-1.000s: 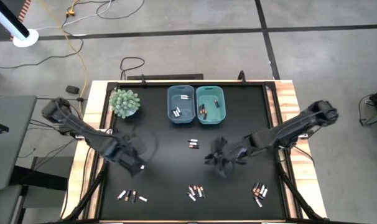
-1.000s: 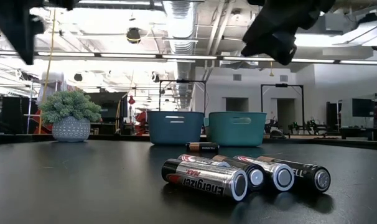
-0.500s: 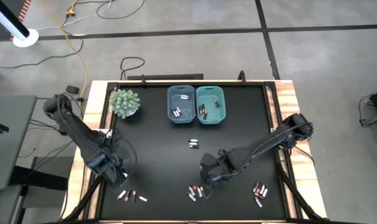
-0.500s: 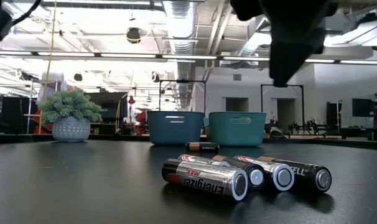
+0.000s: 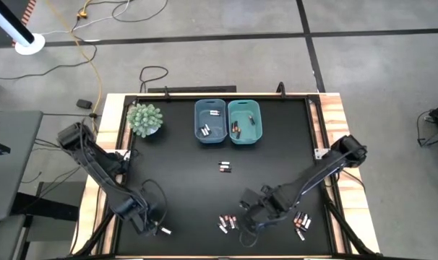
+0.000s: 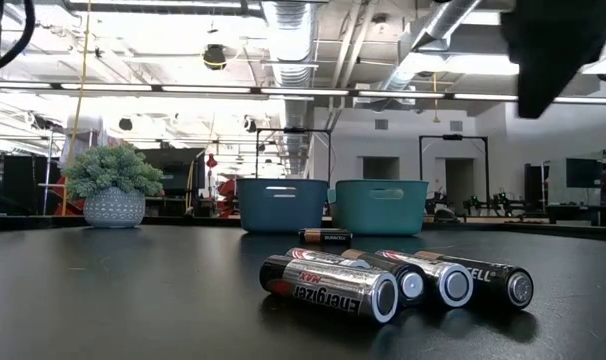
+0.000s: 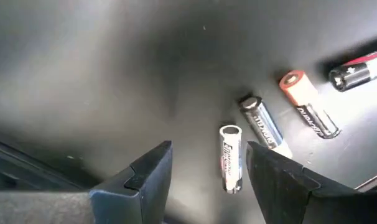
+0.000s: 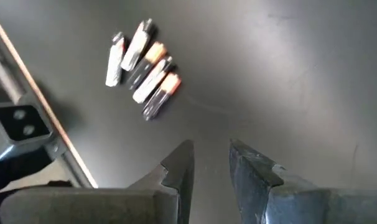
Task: Sort batteries
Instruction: Put the silver battery into the blue bin
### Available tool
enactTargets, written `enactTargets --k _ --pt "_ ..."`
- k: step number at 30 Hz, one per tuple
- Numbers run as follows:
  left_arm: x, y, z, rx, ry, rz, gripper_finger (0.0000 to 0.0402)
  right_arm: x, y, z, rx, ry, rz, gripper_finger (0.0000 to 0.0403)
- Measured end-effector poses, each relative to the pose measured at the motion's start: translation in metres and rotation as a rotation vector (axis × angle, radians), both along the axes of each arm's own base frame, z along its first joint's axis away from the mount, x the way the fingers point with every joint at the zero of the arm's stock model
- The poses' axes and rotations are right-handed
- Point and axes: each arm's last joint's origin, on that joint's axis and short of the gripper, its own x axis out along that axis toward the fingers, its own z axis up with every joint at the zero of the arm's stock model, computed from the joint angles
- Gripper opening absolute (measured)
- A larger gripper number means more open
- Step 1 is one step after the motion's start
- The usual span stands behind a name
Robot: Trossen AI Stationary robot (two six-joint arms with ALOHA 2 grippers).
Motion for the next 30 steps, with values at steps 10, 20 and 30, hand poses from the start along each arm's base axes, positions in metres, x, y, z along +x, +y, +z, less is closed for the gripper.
enactTargets --k 10,20,30 --pt "0.002 -0.009 -0.018 -0.028 0.1 -0.02 0.0196 -0.019 0.024 0.0 0.004 0.009 0.063 0.0118" --pt "-0.002 -0.009 -0.032 -0.013 0.151 0.016 0.0196 -0.023 0.029 0.0 -0.005 0.017 0.086 0.0118" --pt "-0.005 -0.008 -0.033 0.021 0.211 0.153 0.0196 -0.024 0.029 0.0 -0.015 0.019 0.108 0.0118"
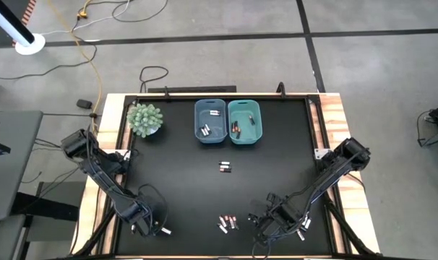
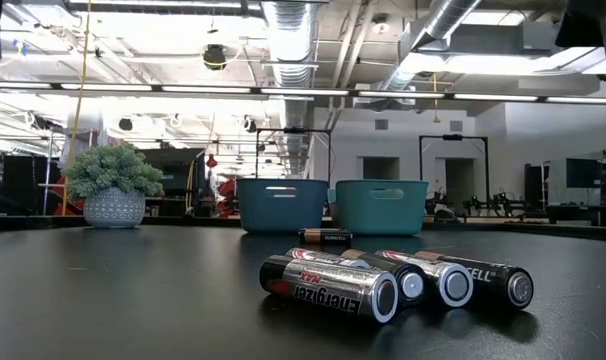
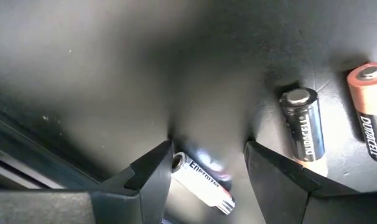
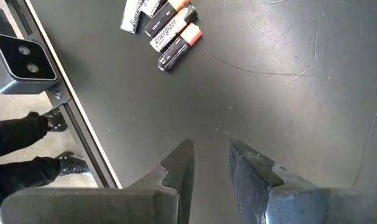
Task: Sort batteries
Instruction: Put the silver battery into the blue bin
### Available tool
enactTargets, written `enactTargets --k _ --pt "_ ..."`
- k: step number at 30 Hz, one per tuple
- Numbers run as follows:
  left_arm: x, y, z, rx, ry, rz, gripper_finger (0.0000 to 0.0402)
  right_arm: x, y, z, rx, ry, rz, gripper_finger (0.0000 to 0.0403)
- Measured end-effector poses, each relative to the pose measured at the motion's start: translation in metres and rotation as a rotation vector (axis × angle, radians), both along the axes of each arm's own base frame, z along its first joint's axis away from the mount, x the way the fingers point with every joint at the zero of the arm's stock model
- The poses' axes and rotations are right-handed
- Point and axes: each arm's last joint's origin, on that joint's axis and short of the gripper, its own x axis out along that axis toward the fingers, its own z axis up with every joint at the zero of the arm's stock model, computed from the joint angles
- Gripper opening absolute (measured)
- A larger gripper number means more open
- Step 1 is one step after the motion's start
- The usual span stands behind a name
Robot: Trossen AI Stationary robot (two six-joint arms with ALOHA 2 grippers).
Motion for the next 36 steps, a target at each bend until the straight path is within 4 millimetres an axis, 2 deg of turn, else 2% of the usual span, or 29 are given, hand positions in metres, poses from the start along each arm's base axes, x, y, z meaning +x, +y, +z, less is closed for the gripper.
enactTargets --k 19,36 --pt "-0.014 -0.005 -0.001 0.103 0.001 0.122 0.0196 0.001 0.0 0.0 -0.006 -0.006 0.021 0.0118" --pt "-0.01 -0.015 0.0 -0.026 0.057 0.204 0.0196 0.001 0.0 0.0 -0.002 -0.01 0.02 0.0118"
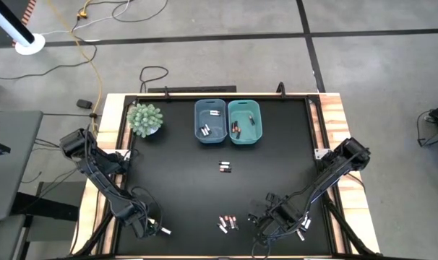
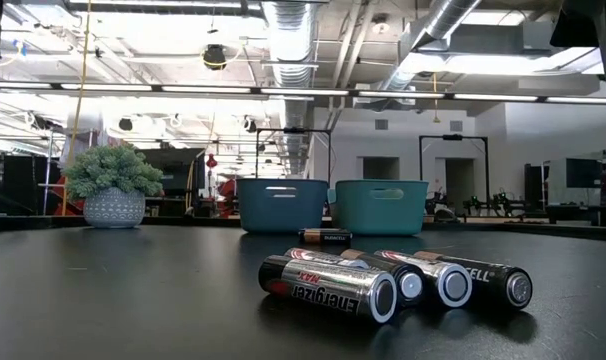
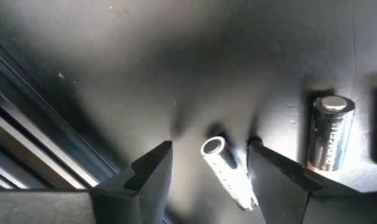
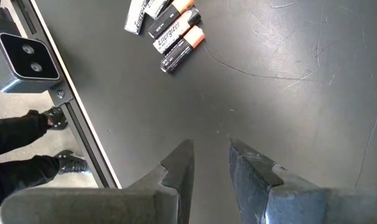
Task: Sort batteries
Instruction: Put the silver battery into the blue bin
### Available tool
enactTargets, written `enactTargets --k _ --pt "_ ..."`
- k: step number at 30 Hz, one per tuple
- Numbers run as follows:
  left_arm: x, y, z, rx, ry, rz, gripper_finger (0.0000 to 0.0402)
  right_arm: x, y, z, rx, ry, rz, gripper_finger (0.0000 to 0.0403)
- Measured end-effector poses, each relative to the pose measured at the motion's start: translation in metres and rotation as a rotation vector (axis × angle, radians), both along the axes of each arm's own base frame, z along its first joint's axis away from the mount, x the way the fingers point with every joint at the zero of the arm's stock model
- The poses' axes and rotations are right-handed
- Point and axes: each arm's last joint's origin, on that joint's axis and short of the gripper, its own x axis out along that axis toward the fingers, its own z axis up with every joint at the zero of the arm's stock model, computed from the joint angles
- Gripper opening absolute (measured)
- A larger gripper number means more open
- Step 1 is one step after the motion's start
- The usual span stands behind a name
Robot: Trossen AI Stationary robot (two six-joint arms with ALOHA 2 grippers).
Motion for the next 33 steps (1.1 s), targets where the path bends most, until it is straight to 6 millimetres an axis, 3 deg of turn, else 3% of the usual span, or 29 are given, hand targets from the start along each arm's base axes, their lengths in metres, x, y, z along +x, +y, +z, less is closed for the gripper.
enactTargets --k 6,26,33 --pt "0.0007 -0.0006 0.0 -0.015 0.004 -0.002 0.0187 -0.0001 0.0 0.0 -0.001 0.001 0.0 0.0118" --pt "0.0061 0.0032 -0.0046 -0.039 -0.034 -0.02 0.0053 -0.0007 0.0007 0.0001 -0.001 0.0 0.003 0.0118" --pt "0.004 0.006 -0.0052 -0.019 -0.026 -0.062 0.0048 -0.0007 0.0006 0.0001 -0.004 0.0 0.011 0.0118"
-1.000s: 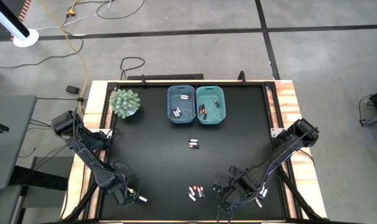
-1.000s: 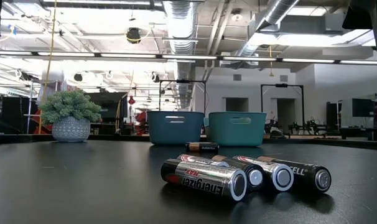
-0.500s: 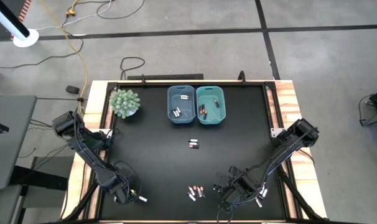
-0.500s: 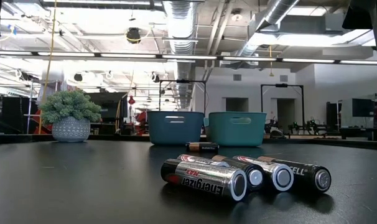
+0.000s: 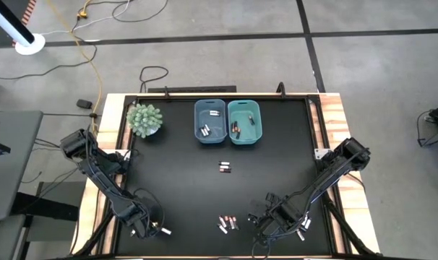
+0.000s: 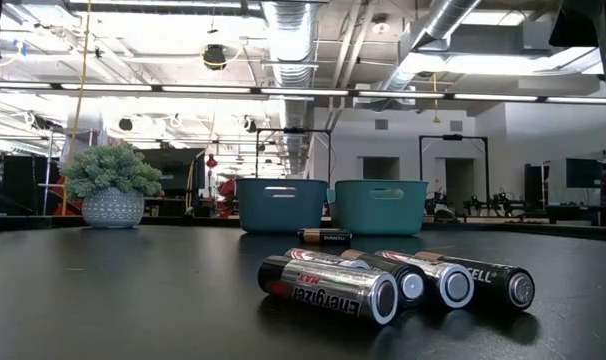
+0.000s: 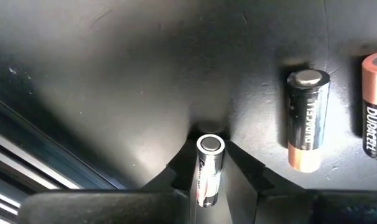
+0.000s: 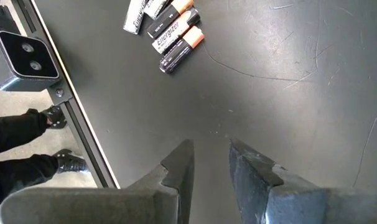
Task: Sort batteries
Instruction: Put the silver battery into the blue bin
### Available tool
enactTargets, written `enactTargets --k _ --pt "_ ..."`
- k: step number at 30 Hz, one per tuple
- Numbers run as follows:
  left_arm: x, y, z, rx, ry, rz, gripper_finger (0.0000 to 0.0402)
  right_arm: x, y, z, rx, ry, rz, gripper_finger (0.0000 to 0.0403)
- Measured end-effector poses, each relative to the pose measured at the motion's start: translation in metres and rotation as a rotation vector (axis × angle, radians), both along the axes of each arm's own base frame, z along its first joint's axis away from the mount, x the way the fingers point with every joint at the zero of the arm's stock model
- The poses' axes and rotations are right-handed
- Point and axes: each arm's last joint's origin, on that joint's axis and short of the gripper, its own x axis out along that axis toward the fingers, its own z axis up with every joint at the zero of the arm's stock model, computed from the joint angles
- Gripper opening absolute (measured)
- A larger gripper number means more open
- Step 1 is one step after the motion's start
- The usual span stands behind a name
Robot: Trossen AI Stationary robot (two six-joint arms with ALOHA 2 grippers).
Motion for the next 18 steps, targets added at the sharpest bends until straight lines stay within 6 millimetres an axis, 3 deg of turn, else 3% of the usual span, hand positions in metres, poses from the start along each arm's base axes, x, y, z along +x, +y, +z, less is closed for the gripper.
enactTargets --k 18 --pt "0.008 0.014 0.0 -0.007 0.002 -0.161 0.0048 0.0 0.0 0.0 0.013 0.002 -0.036 0.0118"
